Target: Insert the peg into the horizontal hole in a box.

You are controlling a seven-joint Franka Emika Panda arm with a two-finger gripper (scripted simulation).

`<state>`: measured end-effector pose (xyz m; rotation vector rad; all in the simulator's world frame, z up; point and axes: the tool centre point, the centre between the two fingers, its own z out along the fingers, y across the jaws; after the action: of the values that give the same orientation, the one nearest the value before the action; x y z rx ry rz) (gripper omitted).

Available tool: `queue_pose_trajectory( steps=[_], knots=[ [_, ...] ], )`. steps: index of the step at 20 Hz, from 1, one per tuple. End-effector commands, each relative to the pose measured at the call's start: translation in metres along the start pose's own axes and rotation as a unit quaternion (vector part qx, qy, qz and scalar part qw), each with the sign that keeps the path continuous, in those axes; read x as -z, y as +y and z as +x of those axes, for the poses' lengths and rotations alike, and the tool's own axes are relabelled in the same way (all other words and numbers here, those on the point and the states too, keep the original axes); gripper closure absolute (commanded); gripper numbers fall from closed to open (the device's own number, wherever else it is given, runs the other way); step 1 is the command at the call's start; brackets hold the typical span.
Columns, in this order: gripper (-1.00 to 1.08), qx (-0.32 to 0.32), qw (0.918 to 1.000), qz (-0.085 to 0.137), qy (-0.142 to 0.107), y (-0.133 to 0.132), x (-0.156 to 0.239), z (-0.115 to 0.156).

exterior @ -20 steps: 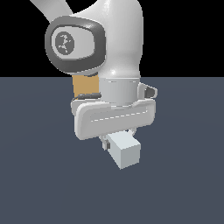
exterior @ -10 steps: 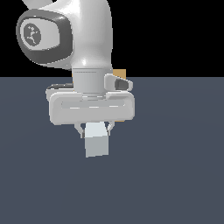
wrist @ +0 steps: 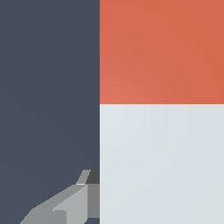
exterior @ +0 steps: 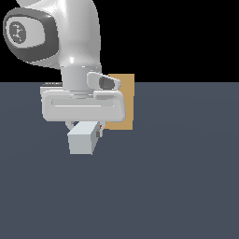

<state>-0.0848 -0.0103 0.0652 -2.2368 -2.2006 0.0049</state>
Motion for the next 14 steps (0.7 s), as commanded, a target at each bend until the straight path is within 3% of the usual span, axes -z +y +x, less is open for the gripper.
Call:
queue_pose_trajectory(
  steps=[1, 14],
  knots=[
    [1.08, -0.018, 0.9998, -0.003, 0.000, -0.0048, 0.0043, 0.0049],
    [1.08, -0.043, 0.9991, -0.002, 0.000, -0.0132, 0.0078, 0.0137]
  ],
)
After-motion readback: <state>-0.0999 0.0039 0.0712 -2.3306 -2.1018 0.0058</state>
